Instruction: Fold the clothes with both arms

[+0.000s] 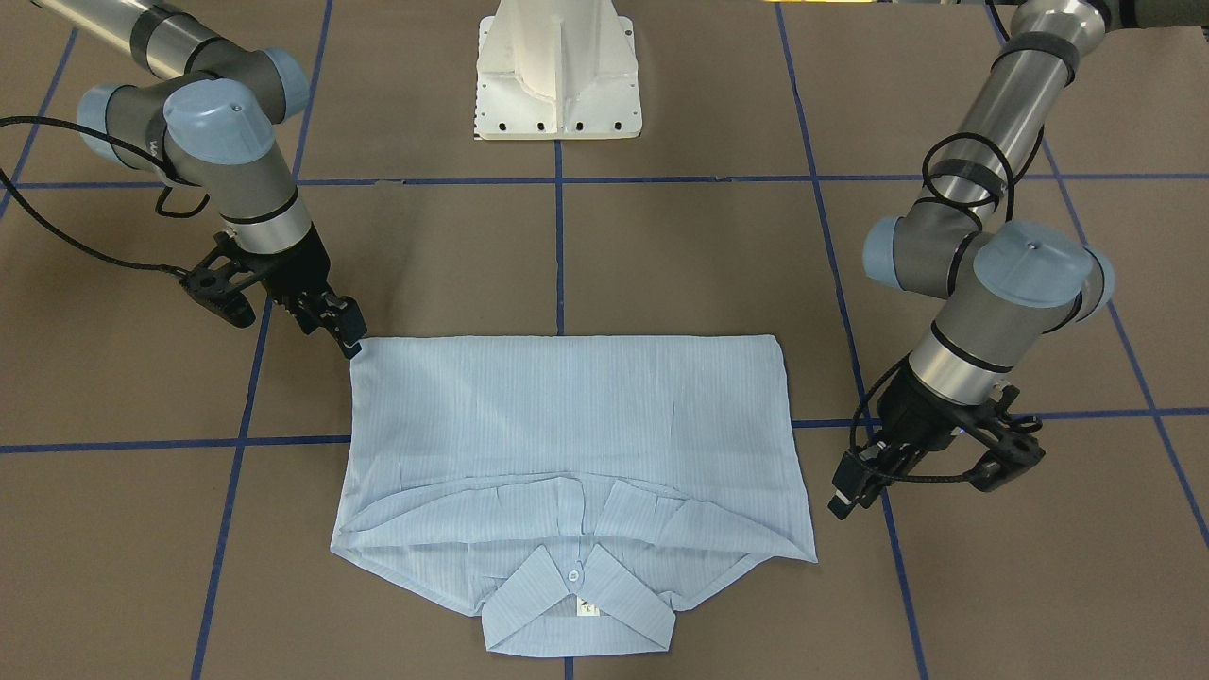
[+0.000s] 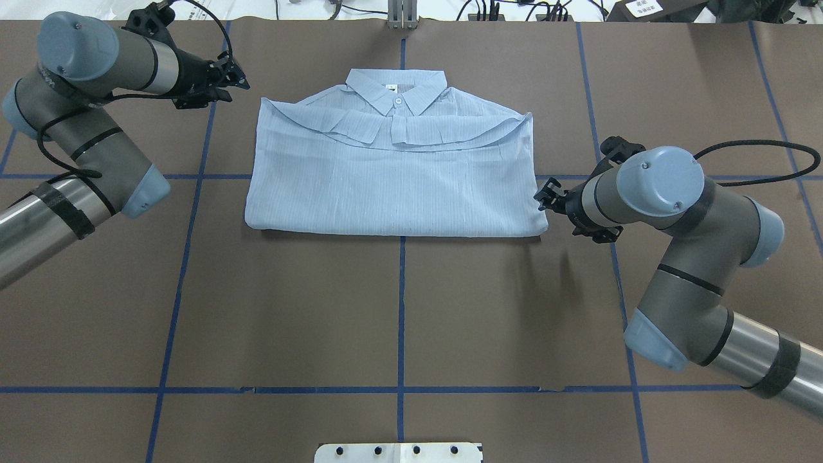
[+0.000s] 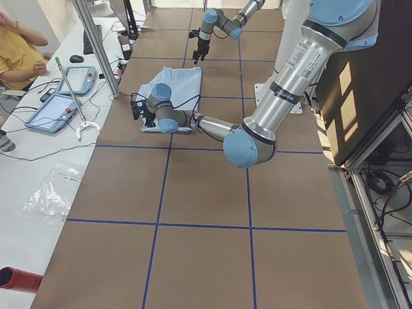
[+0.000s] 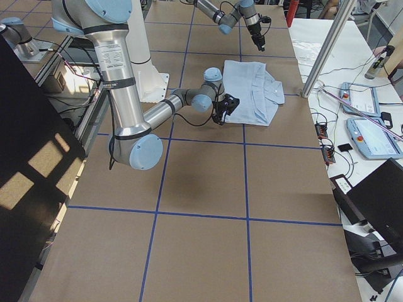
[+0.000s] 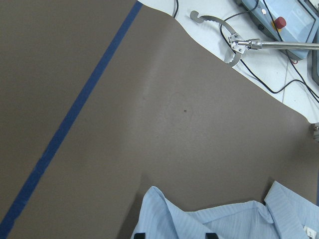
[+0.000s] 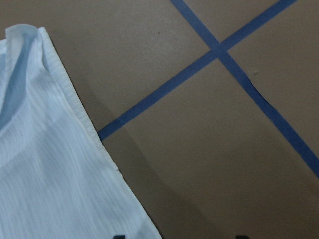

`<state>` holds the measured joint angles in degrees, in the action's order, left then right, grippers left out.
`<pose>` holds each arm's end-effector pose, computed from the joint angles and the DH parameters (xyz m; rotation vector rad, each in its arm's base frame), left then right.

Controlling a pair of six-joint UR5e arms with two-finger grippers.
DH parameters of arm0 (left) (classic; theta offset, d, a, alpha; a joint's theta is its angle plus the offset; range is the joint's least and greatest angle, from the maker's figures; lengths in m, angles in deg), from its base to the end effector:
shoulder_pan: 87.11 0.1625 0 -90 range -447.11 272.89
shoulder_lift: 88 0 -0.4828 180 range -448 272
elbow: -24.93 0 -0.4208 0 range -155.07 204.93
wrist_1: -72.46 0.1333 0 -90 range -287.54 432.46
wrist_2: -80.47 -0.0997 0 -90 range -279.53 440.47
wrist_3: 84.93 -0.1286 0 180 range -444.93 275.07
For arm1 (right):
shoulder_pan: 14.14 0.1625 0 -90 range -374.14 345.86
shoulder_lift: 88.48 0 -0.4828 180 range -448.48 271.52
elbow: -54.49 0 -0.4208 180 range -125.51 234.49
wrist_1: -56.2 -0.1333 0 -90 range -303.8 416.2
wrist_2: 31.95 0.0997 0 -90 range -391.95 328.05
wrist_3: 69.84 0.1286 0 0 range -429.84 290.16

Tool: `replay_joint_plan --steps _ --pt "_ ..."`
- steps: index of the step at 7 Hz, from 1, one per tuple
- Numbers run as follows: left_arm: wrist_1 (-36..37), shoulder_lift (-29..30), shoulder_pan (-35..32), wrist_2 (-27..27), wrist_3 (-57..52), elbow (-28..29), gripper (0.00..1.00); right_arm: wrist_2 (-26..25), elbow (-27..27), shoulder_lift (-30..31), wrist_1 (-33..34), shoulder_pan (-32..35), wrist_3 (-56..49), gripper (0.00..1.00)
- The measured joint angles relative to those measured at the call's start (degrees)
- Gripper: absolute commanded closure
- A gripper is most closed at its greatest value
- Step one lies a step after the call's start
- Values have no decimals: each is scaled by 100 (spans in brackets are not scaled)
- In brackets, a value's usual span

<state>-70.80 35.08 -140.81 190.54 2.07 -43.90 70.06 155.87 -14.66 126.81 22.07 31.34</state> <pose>0.4176 -0.7191 0.4404 0.2640 1.1549 -0.5822 -0.4757 -0.4803 0.4445 -0.0165 -0.8578 0.6913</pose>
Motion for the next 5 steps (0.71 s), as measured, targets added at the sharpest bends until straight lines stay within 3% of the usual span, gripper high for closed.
replay_joint_plan --steps 2,3,4,5 --pt "-24 -28 -62 -124 -193 -6 50 -33 -154 -119 -3 -131 34 27" --pt "-25 -34 -74 -143 -231 -15 50 -47 -253 -179 -3 -175 32 46" --pt "-26 -43 -76 -151 -240 -32 50 -70 -313 -205 -3 -202 33 99" --pt "-26 -66 -79 -160 -246 -56 50 -88 -334 -222 -3 -218 43 100"
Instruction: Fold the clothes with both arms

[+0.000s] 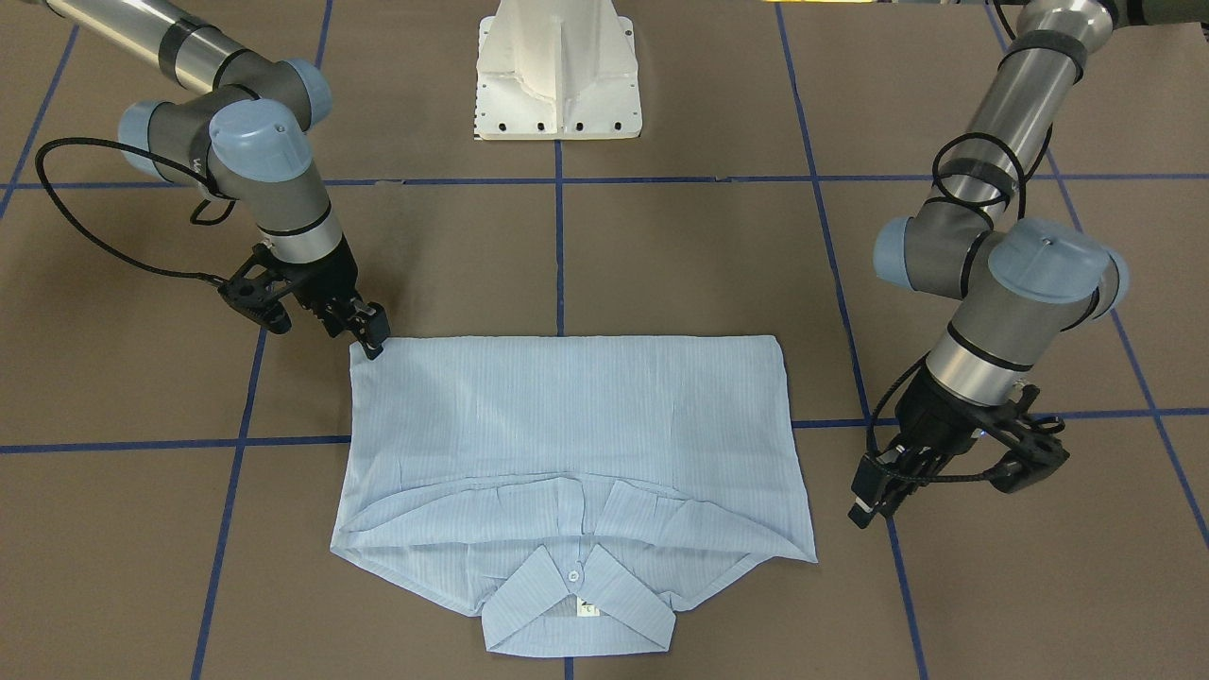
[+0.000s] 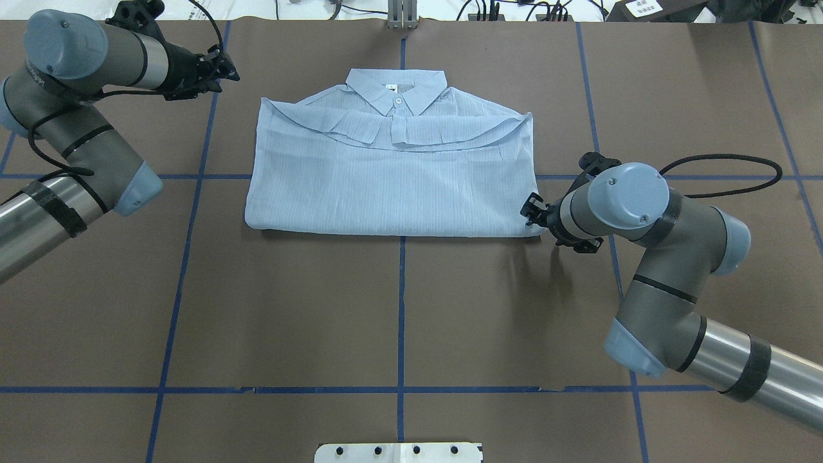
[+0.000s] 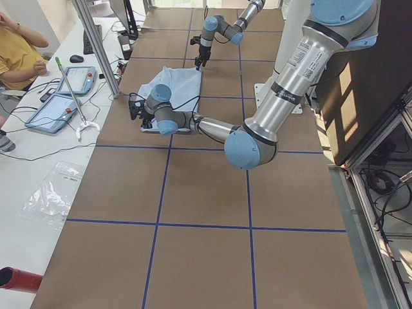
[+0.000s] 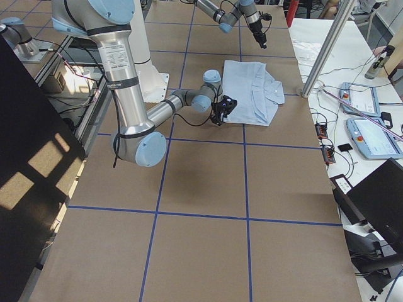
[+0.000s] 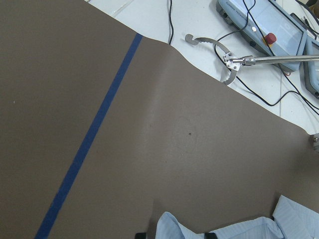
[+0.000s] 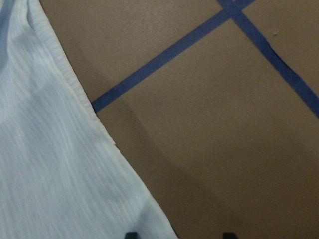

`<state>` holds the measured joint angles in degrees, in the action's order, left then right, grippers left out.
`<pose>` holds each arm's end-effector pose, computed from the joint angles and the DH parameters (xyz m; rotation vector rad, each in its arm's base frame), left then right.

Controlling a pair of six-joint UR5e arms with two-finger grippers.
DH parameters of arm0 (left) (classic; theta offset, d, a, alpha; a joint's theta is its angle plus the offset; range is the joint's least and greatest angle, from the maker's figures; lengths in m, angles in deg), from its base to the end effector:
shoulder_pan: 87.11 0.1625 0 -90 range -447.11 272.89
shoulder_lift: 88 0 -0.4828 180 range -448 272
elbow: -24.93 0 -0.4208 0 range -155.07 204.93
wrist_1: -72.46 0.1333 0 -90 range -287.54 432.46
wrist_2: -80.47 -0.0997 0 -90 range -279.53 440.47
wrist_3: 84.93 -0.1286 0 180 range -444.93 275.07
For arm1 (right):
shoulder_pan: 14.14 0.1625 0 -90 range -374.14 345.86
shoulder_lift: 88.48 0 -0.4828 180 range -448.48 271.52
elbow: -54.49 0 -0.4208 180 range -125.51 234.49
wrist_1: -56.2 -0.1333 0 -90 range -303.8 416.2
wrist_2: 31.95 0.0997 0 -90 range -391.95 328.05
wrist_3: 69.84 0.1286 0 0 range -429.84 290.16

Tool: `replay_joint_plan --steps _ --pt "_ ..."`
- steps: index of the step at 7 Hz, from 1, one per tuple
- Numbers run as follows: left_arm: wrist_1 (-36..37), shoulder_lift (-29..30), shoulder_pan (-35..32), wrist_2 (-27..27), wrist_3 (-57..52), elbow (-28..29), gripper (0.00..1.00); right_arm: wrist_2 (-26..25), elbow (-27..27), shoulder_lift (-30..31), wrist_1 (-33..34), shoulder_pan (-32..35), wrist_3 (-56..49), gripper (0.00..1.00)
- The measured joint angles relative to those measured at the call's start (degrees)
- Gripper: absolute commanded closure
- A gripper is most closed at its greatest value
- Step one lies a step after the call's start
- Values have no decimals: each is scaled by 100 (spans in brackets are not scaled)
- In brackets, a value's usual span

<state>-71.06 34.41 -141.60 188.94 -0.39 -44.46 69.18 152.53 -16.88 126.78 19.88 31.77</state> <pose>0.4028 -0.7238 0.4444 0.3207 1.1379 -0.5723 -0.5105 -0.4755 0.4496 -0.0257 -0.8349 0.6730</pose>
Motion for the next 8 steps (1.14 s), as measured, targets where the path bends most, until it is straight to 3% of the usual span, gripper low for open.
replay_joint_plan --steps 5,6,8 --pt "0 -67 -1 -69 -17 -23 51 0 192 -37 24 12 -5 100" --pt "0 -64 0 -63 -3 -34 51 24 517 146 65 -13 25 100" --pt "10 -60 13 -29 27 -165 51 393 1671 1056 207 -286 94 100"
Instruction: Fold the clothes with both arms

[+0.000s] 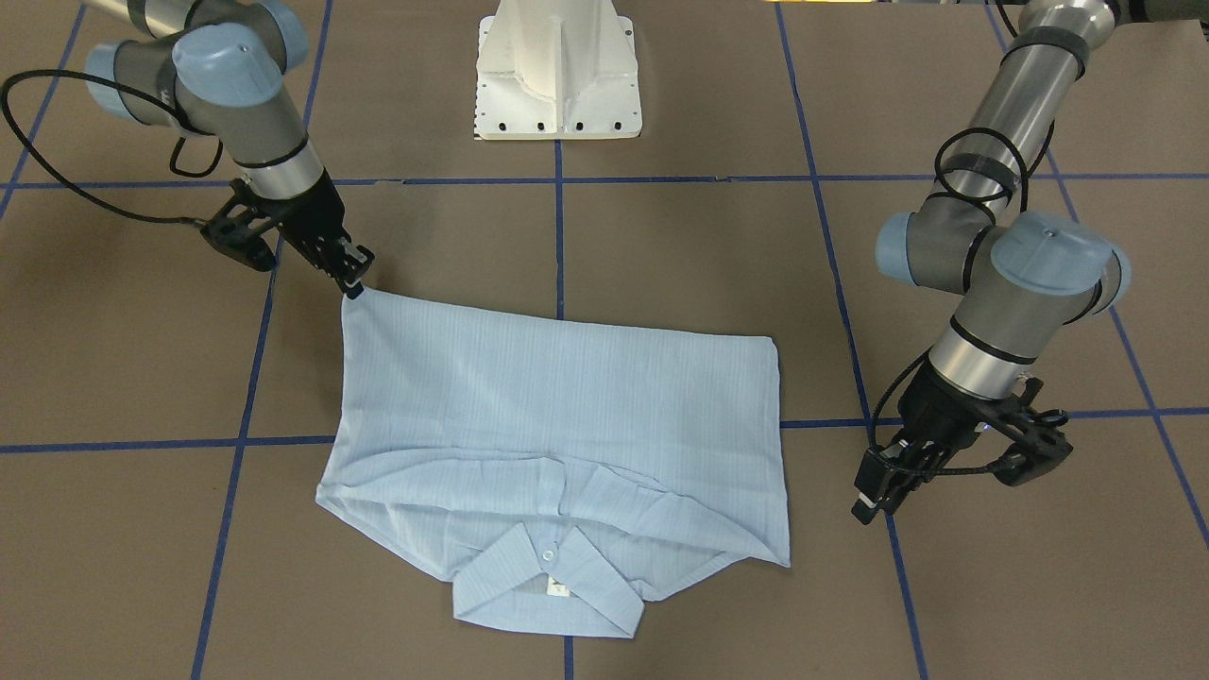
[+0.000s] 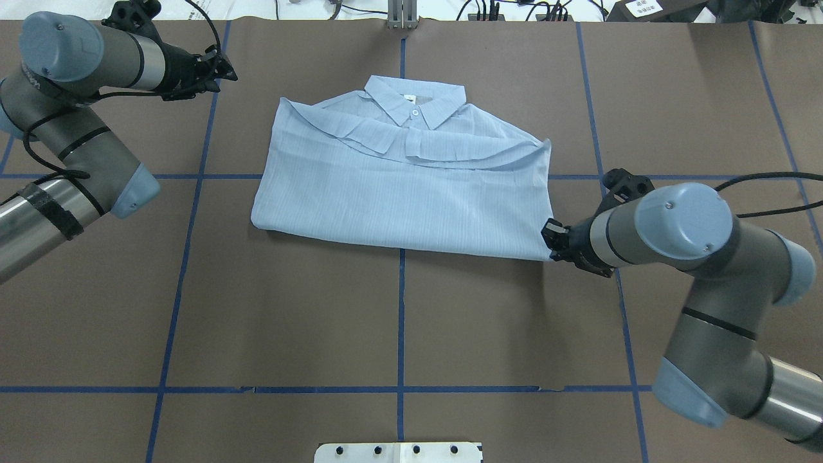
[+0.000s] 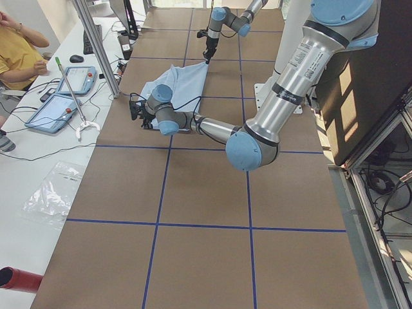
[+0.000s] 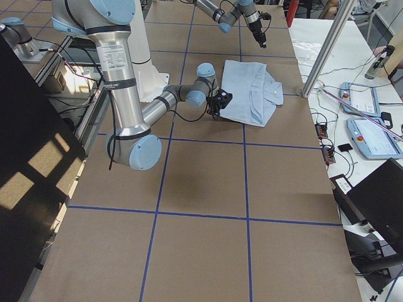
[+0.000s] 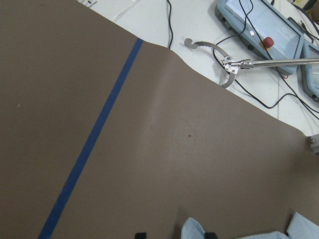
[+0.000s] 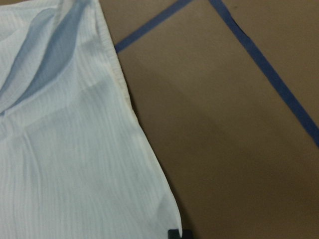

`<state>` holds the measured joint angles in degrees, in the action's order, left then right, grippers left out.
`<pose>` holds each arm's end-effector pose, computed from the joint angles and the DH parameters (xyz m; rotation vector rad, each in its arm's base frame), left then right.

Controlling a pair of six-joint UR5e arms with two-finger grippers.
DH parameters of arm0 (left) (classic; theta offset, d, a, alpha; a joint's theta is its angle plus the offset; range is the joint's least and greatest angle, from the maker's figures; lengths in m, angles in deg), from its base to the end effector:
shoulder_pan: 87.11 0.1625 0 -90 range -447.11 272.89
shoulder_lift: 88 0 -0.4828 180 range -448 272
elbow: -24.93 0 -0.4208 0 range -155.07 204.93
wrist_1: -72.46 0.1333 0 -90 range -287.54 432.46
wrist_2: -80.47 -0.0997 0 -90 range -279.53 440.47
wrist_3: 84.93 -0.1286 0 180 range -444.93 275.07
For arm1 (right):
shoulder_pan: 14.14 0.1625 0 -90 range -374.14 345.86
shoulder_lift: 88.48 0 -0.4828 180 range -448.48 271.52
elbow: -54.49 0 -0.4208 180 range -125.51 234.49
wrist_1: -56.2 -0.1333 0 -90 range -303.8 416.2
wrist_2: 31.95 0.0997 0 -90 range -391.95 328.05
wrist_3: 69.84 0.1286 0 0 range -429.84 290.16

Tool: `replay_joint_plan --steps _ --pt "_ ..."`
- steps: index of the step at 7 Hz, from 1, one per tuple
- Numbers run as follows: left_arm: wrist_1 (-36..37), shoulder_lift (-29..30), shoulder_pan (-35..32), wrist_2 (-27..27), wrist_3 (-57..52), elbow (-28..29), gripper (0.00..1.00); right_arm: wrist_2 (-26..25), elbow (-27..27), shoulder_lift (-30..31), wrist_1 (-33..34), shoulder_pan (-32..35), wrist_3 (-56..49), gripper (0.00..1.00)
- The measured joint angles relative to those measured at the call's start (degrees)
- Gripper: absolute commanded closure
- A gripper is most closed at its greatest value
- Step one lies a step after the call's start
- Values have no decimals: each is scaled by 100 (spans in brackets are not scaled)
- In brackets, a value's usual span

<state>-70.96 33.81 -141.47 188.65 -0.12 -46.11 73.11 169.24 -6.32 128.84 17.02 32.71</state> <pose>0.4002 -0.7180 0.4371 0.3301 1.1510 -0.5720 -0.4443 -0.3854 0.4177 -0.1042 -0.9090 0.5955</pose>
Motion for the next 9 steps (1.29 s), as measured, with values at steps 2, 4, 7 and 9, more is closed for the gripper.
replay_joint_plan --steps 2,4,7,9 --pt "40 -77 43 91 69 -292 51 880 848 691 358 -556 172 100" --pt "55 -409 83 646 255 -905 50 1804 1237 1271 492 -1320 297 91" --pt "62 -834 666 871 1062 -1845 44 2090 1399 1622 505 -2088 322 0" --pt "221 -1172 1266 811 1797 -2431 37 2118 1507 1596 495 -1505 314 0"
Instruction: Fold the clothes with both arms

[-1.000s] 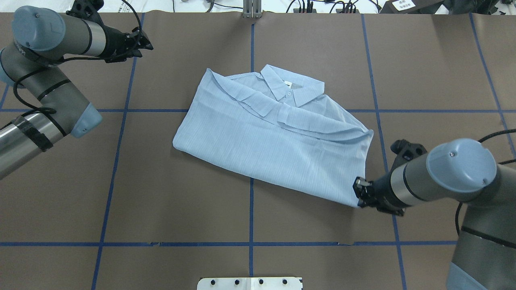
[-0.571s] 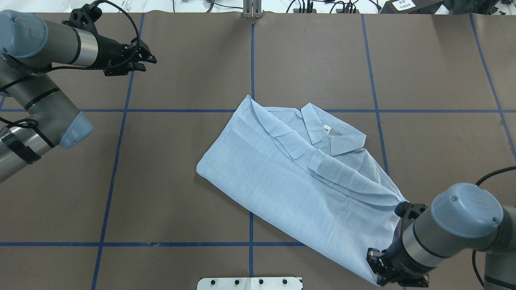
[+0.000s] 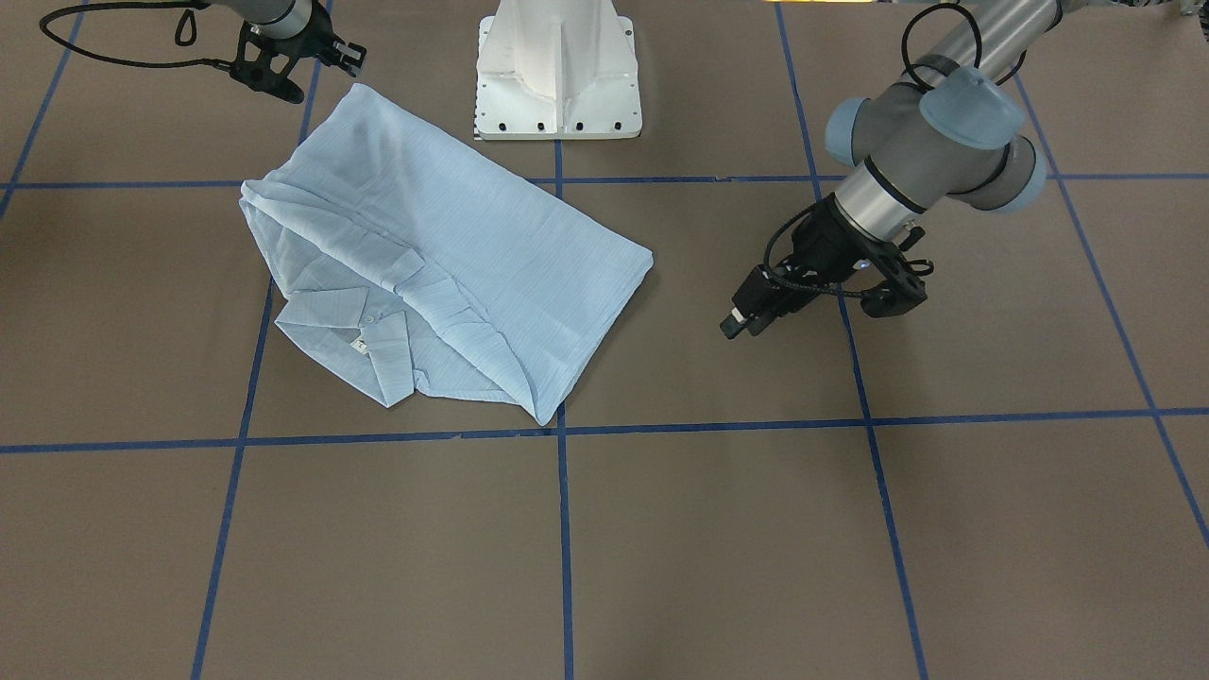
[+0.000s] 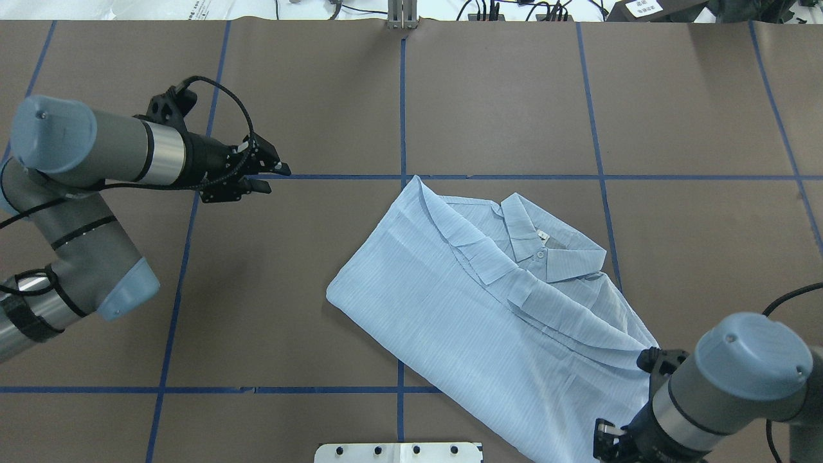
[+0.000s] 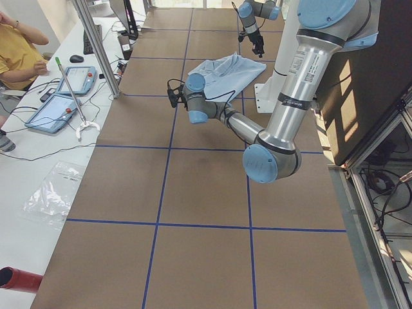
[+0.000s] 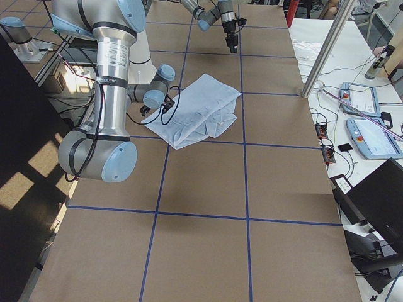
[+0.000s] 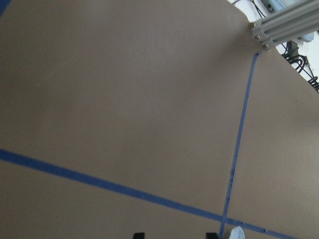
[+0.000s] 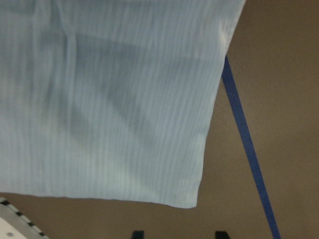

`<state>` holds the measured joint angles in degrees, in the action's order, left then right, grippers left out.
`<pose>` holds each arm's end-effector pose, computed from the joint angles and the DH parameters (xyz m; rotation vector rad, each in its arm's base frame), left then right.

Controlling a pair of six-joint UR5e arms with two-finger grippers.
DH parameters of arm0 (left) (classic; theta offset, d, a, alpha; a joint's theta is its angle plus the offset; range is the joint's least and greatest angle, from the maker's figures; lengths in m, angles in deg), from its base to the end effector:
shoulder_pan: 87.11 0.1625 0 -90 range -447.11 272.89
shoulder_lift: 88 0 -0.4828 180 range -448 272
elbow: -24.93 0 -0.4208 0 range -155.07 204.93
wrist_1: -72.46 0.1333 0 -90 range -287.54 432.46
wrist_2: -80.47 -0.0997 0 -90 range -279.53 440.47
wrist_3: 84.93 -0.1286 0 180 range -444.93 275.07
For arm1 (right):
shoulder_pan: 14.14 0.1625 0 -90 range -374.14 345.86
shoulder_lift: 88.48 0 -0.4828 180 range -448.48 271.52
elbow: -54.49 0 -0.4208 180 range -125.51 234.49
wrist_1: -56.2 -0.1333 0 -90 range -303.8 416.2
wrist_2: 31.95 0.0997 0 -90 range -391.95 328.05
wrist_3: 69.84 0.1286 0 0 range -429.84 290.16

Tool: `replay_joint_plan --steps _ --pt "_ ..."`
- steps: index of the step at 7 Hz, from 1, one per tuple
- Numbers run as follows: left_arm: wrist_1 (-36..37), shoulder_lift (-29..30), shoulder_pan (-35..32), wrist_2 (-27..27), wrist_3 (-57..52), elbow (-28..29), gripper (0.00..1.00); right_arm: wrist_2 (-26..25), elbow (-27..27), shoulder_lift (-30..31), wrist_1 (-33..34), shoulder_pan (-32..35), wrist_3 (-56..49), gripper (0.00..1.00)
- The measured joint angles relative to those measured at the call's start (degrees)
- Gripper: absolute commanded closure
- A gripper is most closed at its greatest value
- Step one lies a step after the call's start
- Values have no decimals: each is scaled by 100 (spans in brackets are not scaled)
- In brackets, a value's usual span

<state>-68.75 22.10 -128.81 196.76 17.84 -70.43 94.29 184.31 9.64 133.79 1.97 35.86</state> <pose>0.4577 -0.5100 0.3646 -0.0479 1.3788 -0.4910 -0.4007 -0.1753 0.4244 -0.5982 -0.7461 0.2691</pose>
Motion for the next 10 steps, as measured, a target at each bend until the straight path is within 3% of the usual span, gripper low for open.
replay_joint_plan --steps 2,4,7,8,10 --pt "453 -97 588 -214 425 -224 34 -34 -138 -446 -16 1028 -63 0" --pt "791 -85 1189 -574 832 -279 33 -78 -970 -1431 -34 2014 -532 0" --pt "975 48 1709 -849 1101 -227 33 -260 -1594 -1977 -50 2471 -1178 0" --pt "996 101 1766 -863 1120 -180 36 -289 -1622 -2001 -51 2489 -1219 0" --pt "1009 181 1814 -903 1130 -131 58 -312 -1664 -2002 -51 2499 -1242 0"
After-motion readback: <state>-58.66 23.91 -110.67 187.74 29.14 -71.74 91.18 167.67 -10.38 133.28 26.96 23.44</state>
